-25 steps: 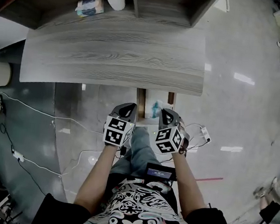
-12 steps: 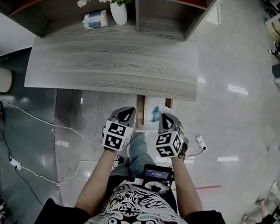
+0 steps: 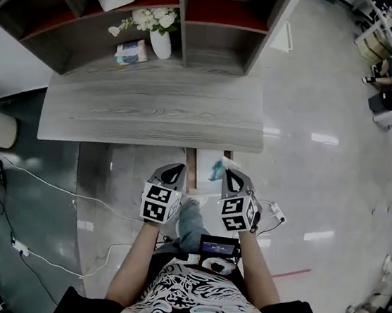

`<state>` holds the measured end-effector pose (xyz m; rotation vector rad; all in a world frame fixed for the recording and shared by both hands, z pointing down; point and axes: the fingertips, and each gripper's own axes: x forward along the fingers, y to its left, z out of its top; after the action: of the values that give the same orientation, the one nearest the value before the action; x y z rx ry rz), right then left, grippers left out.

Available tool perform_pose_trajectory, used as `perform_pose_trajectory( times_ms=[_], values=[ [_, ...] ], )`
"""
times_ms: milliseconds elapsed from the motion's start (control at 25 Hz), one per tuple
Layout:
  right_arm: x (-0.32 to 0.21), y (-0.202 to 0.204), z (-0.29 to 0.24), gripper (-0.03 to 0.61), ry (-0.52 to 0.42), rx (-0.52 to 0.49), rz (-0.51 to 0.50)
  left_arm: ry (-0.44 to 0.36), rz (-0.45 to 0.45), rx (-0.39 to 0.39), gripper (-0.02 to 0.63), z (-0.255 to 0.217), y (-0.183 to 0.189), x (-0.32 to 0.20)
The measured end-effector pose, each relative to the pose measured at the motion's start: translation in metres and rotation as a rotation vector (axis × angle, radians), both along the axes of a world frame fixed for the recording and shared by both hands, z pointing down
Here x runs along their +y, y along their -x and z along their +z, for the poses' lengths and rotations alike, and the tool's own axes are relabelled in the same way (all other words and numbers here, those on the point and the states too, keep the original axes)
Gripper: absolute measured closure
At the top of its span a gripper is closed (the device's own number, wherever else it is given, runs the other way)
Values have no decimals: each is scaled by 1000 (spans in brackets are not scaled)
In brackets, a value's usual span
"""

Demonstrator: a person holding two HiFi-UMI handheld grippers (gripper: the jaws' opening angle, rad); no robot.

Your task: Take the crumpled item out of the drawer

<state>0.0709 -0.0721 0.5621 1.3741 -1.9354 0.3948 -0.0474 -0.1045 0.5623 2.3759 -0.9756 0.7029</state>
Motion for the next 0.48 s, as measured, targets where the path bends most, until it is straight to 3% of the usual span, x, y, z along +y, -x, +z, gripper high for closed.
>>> perform_pose_trajectory(
  times_ms=[240,480],
  values=[
    [1,6,-21,571,-45,-56,-16,-38,-7,76,614,-29,-3,-4],
    [9,4,-43,571,-99,-107,46,-94,9,103,615,-56,-4,-3]
  ],
)
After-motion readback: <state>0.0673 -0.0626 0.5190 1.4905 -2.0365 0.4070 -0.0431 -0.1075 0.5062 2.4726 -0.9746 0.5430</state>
